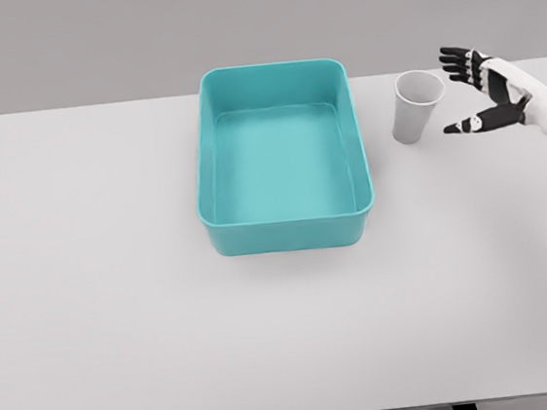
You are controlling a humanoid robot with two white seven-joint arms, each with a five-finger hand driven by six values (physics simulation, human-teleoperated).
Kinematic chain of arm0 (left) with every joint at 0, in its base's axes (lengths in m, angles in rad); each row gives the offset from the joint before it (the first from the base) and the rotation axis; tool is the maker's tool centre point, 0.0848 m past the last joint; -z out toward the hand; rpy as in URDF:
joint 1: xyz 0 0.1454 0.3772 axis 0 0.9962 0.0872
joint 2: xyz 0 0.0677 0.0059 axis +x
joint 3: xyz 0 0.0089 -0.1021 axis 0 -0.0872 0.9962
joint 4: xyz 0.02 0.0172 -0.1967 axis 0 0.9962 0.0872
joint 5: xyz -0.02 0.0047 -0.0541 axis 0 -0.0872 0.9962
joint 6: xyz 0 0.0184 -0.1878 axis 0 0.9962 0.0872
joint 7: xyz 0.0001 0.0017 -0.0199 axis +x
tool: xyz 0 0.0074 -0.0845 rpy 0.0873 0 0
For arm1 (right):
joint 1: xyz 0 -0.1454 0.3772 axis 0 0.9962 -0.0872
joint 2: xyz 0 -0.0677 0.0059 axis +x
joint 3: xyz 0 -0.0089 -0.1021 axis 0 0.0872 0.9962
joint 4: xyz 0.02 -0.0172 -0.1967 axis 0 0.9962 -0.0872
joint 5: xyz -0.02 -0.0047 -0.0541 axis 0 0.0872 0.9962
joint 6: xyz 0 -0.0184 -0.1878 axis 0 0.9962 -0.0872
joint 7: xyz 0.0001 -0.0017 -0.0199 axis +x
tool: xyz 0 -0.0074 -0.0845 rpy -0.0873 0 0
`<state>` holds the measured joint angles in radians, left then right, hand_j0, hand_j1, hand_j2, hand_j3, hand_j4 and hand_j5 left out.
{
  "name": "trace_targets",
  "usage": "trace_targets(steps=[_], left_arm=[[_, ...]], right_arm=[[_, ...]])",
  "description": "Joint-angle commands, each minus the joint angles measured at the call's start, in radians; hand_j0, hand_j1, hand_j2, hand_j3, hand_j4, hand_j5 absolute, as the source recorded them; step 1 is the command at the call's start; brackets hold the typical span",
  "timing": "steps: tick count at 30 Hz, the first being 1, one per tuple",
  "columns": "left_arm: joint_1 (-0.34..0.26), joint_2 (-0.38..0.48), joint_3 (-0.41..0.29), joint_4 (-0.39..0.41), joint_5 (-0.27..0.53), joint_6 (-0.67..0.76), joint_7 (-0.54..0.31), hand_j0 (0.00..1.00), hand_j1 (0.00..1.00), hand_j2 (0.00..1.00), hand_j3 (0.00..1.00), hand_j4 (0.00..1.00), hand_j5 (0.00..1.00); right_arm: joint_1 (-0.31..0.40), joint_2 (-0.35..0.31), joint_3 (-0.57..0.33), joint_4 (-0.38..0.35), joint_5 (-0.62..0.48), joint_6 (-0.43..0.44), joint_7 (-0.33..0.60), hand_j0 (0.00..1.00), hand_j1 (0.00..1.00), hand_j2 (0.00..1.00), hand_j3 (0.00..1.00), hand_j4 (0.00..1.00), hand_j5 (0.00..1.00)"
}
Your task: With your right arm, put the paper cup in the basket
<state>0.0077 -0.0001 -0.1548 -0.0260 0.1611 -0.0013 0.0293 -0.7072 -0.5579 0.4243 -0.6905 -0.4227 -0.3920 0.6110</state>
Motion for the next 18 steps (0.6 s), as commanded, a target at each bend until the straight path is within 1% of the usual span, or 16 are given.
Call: trace_targets(steps=[1,4,8,9,15,18], left_arm=[[0.0,0.0,0.0,0.0,0.0,0.0,0.0,1.0,1.0,1.0,1.0,1.0,1.0],[0.0,0.0,0.0,0.0,0.0,0.0,0.0,1.0,1.0,1.0,1.0,1.0,1.0],[0.0,0.0,0.0,0.0,0.0,0.0,0.0,1.0,1.0,1.0,1.0,1.0,1.0],[0.0,0.0,0.0,0.0,0.0,0.0,0.0,1.0,1.0,1.0,1.0,1.0,1.0],[0.0,0.0,0.0,0.0,0.0,0.0,0.0,1.0,1.0,1.0,1.0,1.0,1.0],[0.0,0.0,0.0,0.0,0.0,0.0,0.0,1.0,1.0,1.0,1.0,1.0,1.0]], right_arm=[[0.0,0.009,-0.002,0.014,0.002,0.001,0.0,1.0,1.0,1.0,1.0,1.0,1.0],[0.0,0.009,-0.002,0.016,0.004,0.001,0.0,1.0,1.0,1.0,1.0,1.0,1.0],[-0.005,0.026,-0.002,0.026,0.007,0.001,0.0,1.0,1.0,1.0,1.0,1.0,1.0],[-0.017,0.029,-0.002,0.042,0.007,0.001,0.0,1.0,1.0,1.0,1.0,1.0,1.0],[-0.035,0.042,-0.002,0.08,0.022,0.001,0.0,1.0,1.0,1.0,1.0,1.0,1.0],[-0.048,0.062,-0.004,0.1,0.024,0.001,0.0,1.0,1.0,1.0,1.0,1.0,1.0]])
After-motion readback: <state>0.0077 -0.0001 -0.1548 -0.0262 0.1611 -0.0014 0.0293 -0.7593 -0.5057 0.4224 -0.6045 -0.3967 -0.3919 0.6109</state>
